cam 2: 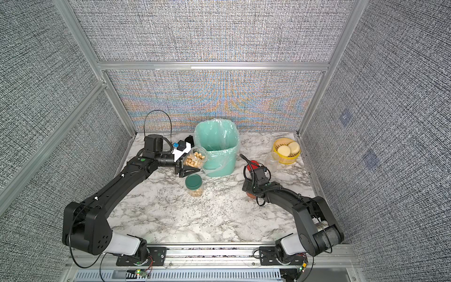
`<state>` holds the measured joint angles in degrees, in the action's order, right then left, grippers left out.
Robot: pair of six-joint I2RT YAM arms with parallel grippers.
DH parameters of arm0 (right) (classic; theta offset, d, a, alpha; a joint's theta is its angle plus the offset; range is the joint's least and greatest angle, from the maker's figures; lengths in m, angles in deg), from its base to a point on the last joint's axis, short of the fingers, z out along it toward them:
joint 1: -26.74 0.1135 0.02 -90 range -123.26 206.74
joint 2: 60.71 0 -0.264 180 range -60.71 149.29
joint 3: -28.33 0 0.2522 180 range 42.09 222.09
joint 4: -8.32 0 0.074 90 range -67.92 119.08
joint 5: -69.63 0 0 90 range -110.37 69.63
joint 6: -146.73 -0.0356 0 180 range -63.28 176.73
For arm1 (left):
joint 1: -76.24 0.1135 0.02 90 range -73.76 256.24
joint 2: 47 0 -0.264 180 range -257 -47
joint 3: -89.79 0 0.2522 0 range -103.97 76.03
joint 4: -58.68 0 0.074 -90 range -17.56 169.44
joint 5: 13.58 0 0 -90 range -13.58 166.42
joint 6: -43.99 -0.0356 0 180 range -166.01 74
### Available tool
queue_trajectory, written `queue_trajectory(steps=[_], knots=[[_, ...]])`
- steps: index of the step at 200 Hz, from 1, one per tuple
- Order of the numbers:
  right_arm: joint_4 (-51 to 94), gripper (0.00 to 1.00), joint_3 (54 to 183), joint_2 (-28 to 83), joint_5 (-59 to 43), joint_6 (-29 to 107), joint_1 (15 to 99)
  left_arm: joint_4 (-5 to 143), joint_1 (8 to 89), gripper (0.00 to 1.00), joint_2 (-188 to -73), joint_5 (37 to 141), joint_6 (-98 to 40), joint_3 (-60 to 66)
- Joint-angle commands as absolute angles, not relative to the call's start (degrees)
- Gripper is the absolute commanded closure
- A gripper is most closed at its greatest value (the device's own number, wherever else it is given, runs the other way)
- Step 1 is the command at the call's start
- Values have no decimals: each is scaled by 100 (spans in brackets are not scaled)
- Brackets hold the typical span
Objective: Empty moldy peanuts from jars
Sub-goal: Place the lid at the center of the board, then pour the moldy peanuts from the jar into the trash bin.
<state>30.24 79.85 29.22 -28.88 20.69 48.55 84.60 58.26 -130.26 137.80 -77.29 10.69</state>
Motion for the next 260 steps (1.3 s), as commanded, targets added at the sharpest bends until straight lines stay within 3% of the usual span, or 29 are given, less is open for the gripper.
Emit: queue_trajectory(steps=[1, 63, 123, 260], knots=[[2508, 2, 7925, 2611, -2820, 2186, 4946, 8090, 5848, 100, -12967, 13835, -7694, 1060], [1423, 2, 7445, 1043, -3009, 2743, 5329, 7962, 5878, 100, -12921, 13735, -7556, 952], [691, 2, 6905, -136, -2140, 3387, 5416, 8395, 5925, 100, -13006, 13192, -7784, 135], [573, 2, 6839, 2, -1990, 3378, 5417, 8767, 5786, 100, -14571, 11227, -9056, -2562]])
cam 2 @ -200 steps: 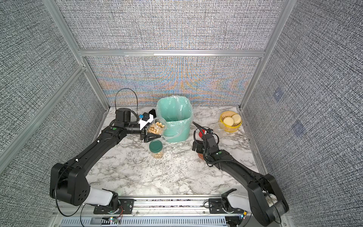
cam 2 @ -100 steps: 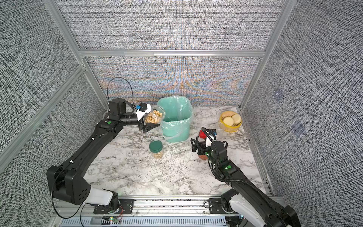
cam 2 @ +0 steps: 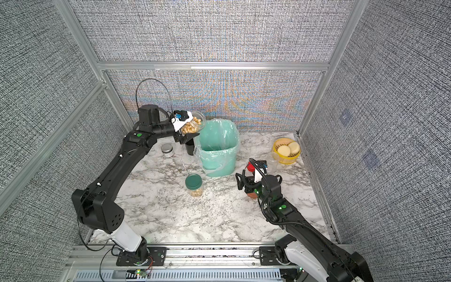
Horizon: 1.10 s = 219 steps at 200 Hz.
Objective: Empty moldy peanuts from jars
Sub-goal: Pour the moldy peanuts from the jar into the trash bin.
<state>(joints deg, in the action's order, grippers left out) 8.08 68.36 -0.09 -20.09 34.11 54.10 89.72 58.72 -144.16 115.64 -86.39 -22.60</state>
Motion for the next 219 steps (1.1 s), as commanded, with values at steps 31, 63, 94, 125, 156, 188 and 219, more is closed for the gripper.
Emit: queue_trajectory(steps=[31, 63, 94, 125, 156, 188, 219], knots=[[547, 2, 6831, 37, -2028, 3374, 5417, 8995, 5574, 100, -14821, 11031, -9848, -2792], [469, 2, 6798, 31, -2028, 3369, 5417, 9126, 5341, 100, -14973, 10614, -10517, -2869], [415, 2, 6744, 15, -2028, 3370, 5417, 9157, 5158, 100, -15075, 10181, -11054, -2934], [355, 2, 6713, 29, -2032, 3370, 5417, 9147, 4998, 100, -15193, 9744, -11649, -3048], [251, 2, 6643, 29, -2034, 3361, 5417, 8967, 4830, 100, -15254, 9361, -12327, -2967], [178, 2, 6578, 38, -2029, 3361, 5408, 8669, 4715, 100, -15282, 9022, -12858, -2866], [104, 2, 6490, 33, -2037, 3338, 5407, 8393, 4614, 100, -15335, 8684, -13665, -2797]])
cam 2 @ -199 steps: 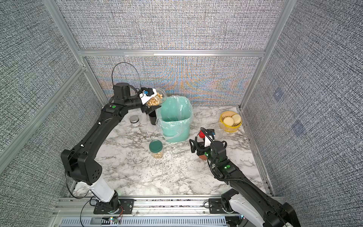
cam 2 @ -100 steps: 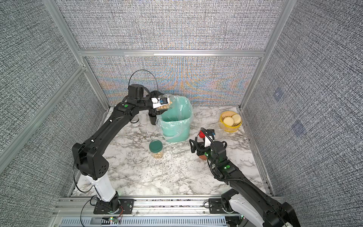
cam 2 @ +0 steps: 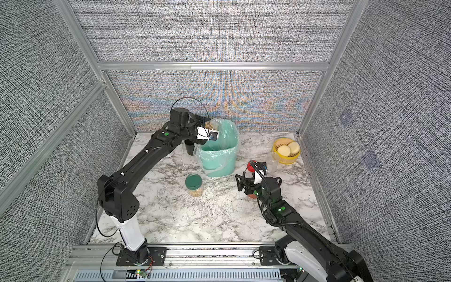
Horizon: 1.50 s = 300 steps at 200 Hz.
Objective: Empty moldy peanuts from jars
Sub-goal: Pour the moldy peanuts from the jar into the trash bin.
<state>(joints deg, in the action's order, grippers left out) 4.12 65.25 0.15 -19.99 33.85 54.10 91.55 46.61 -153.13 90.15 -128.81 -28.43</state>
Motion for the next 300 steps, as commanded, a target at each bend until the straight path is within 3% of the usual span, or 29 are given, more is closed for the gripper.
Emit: queue_trajectory(steps=[1, 133, 300], knots=[[97, 2, 6488, 31, -2037, 3336, 5412, 8377, 4611, 100, -15339, 8677, -13672, -2791], [-216, 2, 6127, -120, -2032, 3203, 5338, 8178, 4443, 100, -15625, 7638, -16977, -2827], [-332, 2, 6031, -137, -1949, 3170, 5269, 7852, 4329, 100, -15467, 7704, -18535, -2453]])
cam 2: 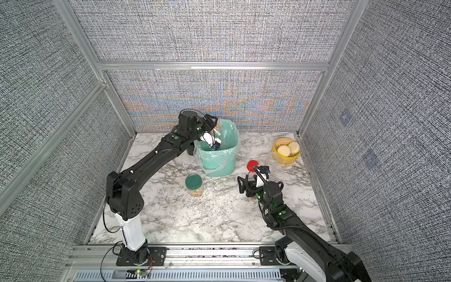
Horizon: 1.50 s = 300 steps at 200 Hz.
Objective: Empty moldy peanuts from jars
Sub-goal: Pour the moldy peanuts from the jar into the trash bin.
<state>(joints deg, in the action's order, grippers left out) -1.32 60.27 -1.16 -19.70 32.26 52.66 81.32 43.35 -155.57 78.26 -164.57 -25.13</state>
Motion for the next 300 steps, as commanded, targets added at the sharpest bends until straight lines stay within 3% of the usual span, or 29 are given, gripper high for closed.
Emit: queue_trajectory(steps=[1, 300], knots=[[-332, 2, 6030, -142, -1949, 3169, 5268, 7834, 4324, 100, -15467, 7695, -18533, -2461], [-698, 2, 6034, 64, -1776, 3080, 5152, 8360, 4433, 100, -15396, 7677, -18504, -2610]])
